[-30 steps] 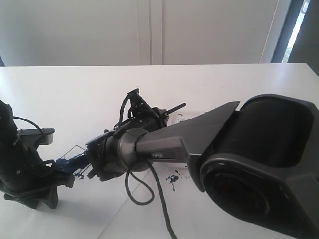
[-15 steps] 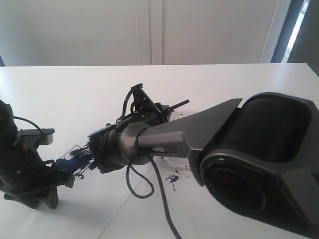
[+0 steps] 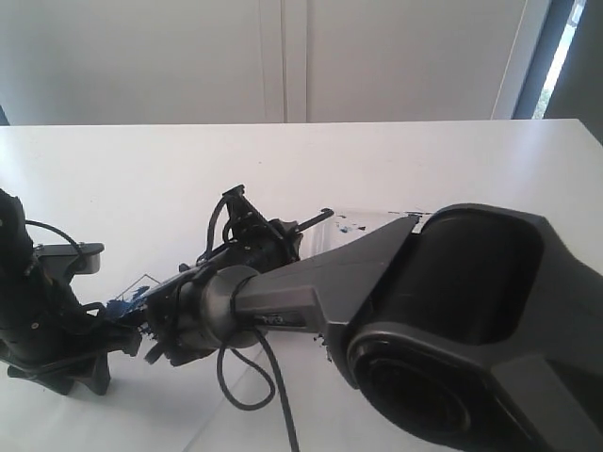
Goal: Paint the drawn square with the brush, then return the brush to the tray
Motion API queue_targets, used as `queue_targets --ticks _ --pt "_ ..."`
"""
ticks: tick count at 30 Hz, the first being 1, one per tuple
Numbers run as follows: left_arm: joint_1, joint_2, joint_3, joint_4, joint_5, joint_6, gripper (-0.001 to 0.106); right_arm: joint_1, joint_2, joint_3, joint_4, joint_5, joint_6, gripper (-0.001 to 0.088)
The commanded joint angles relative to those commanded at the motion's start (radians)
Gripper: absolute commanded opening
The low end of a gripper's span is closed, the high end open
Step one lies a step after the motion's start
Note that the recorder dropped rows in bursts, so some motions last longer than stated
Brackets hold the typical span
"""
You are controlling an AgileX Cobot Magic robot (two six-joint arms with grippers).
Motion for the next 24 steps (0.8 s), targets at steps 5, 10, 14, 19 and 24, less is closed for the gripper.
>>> queue_targets --ticks 5,10,14,19,24 --pt "0.0 0.0 0.0 0.0 0.0 0.0 0.048 -0.059 0.0 0.0 -0.043 0.0 0.0 0.0" --pt "0.0 0.0 0.0 0.0 0.0 0.0 0.048 -0.053 0.0 -0.042 -0.059 0.0 0.011 0.0" --pt "0.0 0.0 0.0 0.0 0.0 0.0 0.048 -0.031 0.0 -0.093 -0.059 0.0 0.027 0.0" --pt "0.0 0.0 0.0 0.0 0.004 0.0 0.048 -0.017 0.01 -0.114 -0.041 0.0 0.027 0.0" --pt "0.0 0.0 0.0 0.0 0.006 0.0 0.048 -0.021 0.046 -0.114 -0.042 0.0 0.02 0.0"
